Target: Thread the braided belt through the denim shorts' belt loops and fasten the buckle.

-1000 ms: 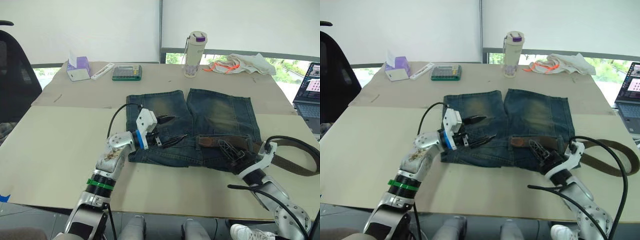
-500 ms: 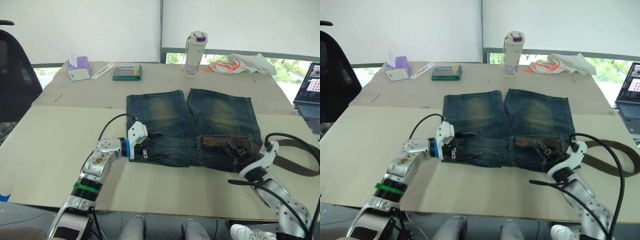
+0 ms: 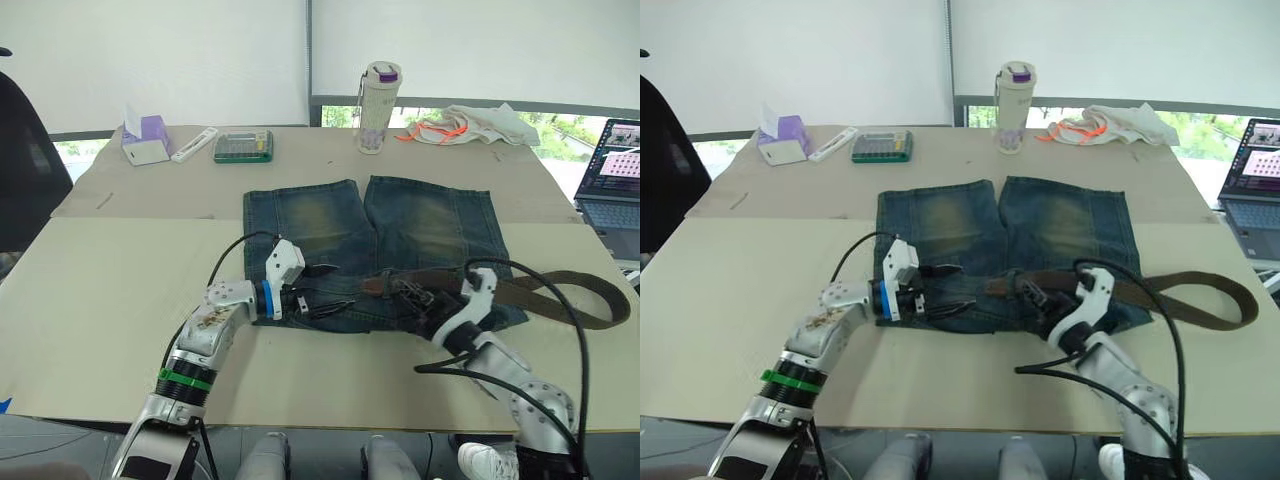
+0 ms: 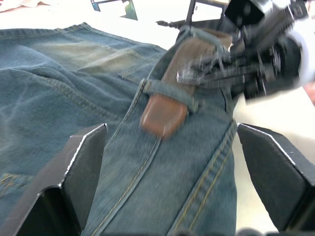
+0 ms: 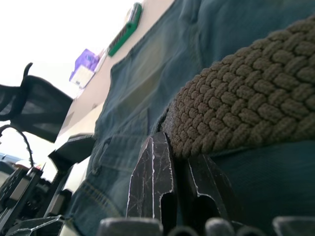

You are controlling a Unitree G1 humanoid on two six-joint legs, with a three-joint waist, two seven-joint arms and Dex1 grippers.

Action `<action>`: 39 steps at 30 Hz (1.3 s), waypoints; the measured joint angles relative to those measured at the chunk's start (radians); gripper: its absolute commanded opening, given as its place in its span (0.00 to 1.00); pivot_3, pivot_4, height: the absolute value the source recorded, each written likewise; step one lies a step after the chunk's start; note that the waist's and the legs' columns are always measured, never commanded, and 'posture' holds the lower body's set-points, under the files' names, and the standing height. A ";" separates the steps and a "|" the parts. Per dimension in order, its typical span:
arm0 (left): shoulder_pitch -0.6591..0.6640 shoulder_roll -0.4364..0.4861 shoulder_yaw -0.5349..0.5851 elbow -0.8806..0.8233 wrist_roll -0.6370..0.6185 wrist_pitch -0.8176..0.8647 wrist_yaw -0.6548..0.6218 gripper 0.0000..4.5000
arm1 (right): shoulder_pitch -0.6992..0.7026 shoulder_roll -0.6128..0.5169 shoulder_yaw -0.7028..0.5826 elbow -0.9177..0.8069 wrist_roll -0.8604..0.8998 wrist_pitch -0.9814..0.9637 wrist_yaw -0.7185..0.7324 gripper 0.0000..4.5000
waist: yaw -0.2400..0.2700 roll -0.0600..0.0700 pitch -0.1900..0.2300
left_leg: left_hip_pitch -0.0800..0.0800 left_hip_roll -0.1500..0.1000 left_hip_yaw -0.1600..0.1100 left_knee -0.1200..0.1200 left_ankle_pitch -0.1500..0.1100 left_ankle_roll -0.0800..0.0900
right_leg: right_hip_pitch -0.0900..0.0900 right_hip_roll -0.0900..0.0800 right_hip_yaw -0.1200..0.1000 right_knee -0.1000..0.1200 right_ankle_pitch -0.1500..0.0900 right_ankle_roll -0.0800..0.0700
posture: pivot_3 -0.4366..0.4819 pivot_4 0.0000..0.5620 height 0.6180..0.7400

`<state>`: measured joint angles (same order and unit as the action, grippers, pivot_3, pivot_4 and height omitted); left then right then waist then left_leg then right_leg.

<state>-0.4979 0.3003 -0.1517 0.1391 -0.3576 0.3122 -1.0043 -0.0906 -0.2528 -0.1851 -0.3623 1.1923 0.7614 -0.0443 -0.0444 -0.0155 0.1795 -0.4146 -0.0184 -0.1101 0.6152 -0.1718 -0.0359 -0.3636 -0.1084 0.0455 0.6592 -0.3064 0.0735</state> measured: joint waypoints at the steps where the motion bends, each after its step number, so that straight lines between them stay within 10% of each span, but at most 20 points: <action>1: 0.001 -0.008 0.007 0.000 -0.005 0.014 0.011 0.99 | -0.004 0.010 0.000 0.000 -0.002 -0.001 -0.005 0.00 | 0.000 0.000 0.000 | 0.000 0.000 0.000 0.000 0.000 0.000 | 0.000 0.000 0.000 0.000 0.000 0.000 | 0.48 0.27 1.00; 18: -0.022 -0.236 0.218 0.005 -0.334 0.496 0.288 0.99 | 0.004 0.127 -0.045 0.010 0.047 -0.071 0.105 0.00 | -0.002 0.000 0.000 | -0.001 0.000 0.000 0.000 0.000 0.000 | -0.003 0.000 0.001 0.004 0.000 0.000 | 0.48 0.27 1.00; 31: -0.033 -0.300 0.269 0.004 -0.425 0.585 0.380 0.10 | 0.036 0.123 -0.029 -0.002 0.016 -0.075 0.122 0.00 | 0.000 0.000 0.000 | -0.001 0.000 0.000 0.000 0.001 0.000 | -0.003 0.000 0.001 0.004 0.000 0.000 | 0.48 0.27 1.00; 39: 0.000 -0.231 0.220 -0.008 -0.347 0.527 0.401 0.00 | 0.110 0.069 -0.026 -0.053 -0.005 -0.078 0.161 0.63 | -0.001 0.000 0.000 | -0.001 0.000 0.001 0.000 0.001 0.000 | -0.004 0.001 0.002 0.004 0.000 0.000 | 0.48 0.27 1.00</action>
<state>-0.4984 0.0689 0.0686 0.1312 -0.7049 0.8397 -0.6029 0.0189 -0.1839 -0.2112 -0.4152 1.1875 0.6830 0.1164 -0.0457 -0.0157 0.1795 -0.4152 -0.0184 -0.1095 0.6151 -0.1713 -0.0358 -0.3672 -0.1077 0.0473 0.6631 -0.3067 0.0738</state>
